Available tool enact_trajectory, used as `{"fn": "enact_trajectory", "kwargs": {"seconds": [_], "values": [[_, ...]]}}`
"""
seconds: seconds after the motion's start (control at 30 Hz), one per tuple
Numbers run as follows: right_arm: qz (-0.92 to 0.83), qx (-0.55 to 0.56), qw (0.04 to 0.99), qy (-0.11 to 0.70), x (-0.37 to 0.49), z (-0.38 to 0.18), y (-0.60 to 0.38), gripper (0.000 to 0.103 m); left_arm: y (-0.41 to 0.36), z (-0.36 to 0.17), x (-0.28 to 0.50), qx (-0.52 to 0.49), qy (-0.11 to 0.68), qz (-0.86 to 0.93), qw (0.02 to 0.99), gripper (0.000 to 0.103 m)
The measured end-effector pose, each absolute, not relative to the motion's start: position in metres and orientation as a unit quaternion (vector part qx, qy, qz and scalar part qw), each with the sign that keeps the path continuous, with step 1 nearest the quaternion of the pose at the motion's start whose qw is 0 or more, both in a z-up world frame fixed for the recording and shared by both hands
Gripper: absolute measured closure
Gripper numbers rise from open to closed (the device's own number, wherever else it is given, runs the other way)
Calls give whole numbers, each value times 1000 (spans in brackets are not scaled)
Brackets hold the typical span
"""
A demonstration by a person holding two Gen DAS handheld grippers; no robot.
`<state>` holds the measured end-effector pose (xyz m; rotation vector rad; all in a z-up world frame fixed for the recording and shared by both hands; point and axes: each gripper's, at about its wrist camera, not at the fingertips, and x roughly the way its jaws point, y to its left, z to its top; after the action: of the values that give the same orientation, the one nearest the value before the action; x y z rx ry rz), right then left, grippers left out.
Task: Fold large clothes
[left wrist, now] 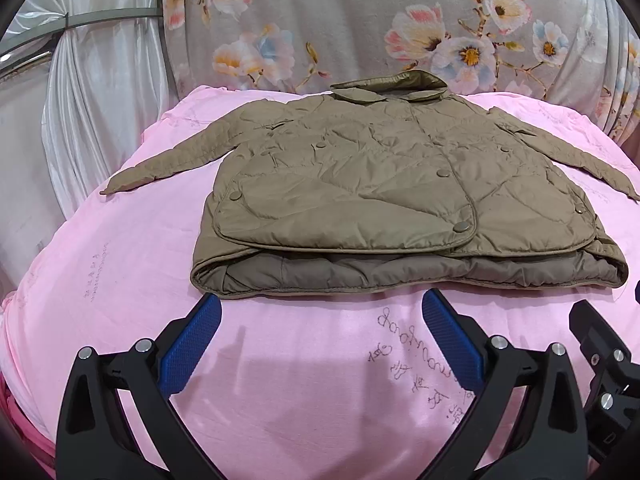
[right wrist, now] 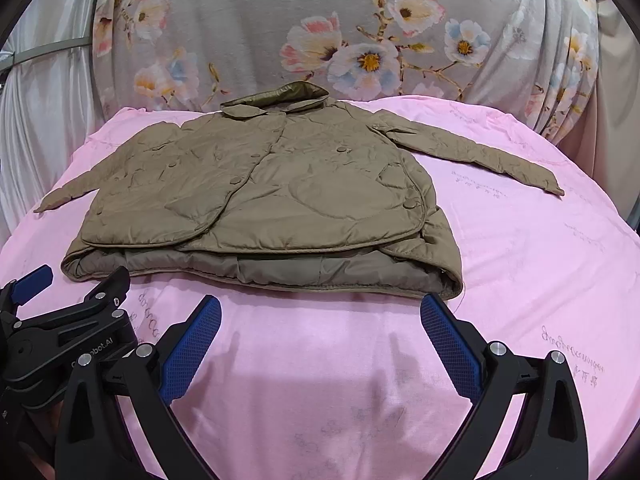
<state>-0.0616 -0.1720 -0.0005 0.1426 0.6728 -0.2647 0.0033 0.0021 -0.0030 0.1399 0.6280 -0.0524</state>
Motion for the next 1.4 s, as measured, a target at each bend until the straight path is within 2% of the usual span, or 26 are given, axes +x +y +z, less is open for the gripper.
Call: {"fn": "enact_trajectory", "kwargs": {"seconds": [1.4], "values": [[-154,79,920,351,-54,-7,-181,5,-4,-14,14,80,345,-31,935,5]]}}
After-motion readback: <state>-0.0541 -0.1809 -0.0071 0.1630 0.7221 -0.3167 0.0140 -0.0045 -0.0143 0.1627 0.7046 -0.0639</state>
